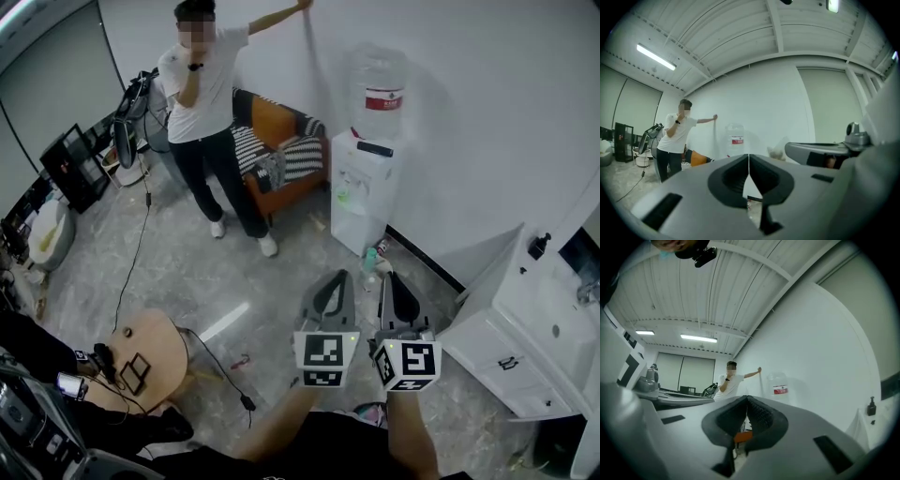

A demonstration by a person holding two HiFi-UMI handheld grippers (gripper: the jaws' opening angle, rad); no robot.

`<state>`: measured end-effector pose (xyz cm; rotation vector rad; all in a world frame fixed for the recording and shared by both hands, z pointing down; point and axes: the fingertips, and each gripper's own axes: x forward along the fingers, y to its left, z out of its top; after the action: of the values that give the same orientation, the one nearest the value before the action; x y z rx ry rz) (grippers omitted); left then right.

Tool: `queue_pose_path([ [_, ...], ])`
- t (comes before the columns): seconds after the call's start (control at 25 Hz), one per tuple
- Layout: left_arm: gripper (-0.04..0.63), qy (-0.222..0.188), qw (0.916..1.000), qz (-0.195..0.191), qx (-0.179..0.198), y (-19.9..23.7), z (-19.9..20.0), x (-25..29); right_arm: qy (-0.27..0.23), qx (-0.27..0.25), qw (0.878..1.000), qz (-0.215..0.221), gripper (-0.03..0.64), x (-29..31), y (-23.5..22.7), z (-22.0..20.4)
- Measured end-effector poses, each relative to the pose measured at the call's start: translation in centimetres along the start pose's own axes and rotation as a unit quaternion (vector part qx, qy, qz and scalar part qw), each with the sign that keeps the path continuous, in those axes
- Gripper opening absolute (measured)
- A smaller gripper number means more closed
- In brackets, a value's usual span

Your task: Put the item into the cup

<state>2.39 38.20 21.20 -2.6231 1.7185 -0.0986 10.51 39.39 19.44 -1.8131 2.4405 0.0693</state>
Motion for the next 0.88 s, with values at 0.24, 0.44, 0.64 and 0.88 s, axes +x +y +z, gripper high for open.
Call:
queue_pose_path([
  [0.24, 0.014, -0.001, 1.0000, 0.009, -0.002, -1.6, -0.4, -0.3, -0.004, 0.001, 1.000, 0.009, 0.011, -1.3, -1.3, -0.2],
  [0.44, 0.014, -0.005, 0.9998, 0.017, -0.003, -2.3, -0.6, -0.4, -0.008, 0.000, 1.000, 0.017, 0.011, -1.9, -1.9, -0.3],
  [0.64, 0.014, -0.019, 0.9997, 0.015, -0.004, -2.8, 0.7, -0.1, -0.024, -0.003, 1.000, 0.019, 0.011, -1.6, -2.8, 1.0],
  [0.88, 0.014, -0.024, 0.9995, 0.019, 0.008, -2.0, 0.7, 1.3, -0.031, -0.003, 0.999, 0.019, 0.011, -0.2, -3.4, 0.7],
])
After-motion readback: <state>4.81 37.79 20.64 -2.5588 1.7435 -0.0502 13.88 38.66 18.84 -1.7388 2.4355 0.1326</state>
